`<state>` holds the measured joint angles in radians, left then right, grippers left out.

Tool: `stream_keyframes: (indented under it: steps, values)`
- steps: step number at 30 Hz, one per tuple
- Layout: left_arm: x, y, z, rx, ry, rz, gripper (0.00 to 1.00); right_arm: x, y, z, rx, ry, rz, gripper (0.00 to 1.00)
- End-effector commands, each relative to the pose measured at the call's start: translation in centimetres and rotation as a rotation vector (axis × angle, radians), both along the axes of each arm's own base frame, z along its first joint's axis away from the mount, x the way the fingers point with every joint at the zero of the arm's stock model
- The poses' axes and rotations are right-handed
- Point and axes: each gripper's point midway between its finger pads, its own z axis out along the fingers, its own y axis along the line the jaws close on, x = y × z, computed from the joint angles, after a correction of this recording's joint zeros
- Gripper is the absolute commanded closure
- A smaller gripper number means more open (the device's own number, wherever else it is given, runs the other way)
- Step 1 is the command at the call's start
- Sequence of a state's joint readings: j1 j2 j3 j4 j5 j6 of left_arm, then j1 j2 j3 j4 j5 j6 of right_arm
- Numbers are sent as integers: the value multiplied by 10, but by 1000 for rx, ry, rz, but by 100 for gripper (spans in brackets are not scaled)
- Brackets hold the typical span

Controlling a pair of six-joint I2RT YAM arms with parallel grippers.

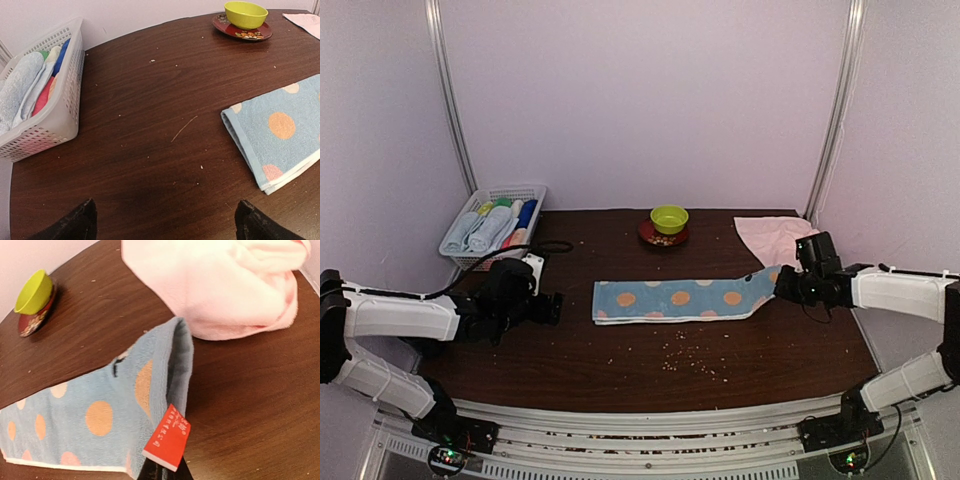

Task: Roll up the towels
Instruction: Pick up the towel from the center of the board, then fold the towel at the center of the board.

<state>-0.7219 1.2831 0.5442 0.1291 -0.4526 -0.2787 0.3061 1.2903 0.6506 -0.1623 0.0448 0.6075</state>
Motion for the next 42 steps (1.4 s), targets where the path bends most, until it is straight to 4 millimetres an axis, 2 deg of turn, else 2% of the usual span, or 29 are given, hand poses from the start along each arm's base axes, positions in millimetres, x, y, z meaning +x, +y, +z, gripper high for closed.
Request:
stream_keyframes:
  steps: [1, 14, 20, 26, 32, 36, 42]
  values:
    - [0, -2, 4, -5, -21, -6, 2, 2, 36, 24, -7, -46, 116, 100]
    - [1, 1, 4, 5, -23, 5, 2, 19, 182, 59, 5, -134, 403, 100]
    - [1, 1, 3, 6, -23, 11, 2, 21, 232, 68, 11, -159, 485, 100]
    - [1, 3, 5, 8, -27, 18, 2, 13, 280, 74, 28, -175, 571, 100]
    - [2, 4, 4, 12, -27, 23, 2, 3, 314, 67, 33, -165, 636, 100]
    - [2, 4, 4, 12, -27, 24, 2, -1, 324, 50, 26, -138, 656, 100]
    - [2, 4, 3, 13, -26, 23, 2, -2, 338, 37, 31, -126, 673, 100]
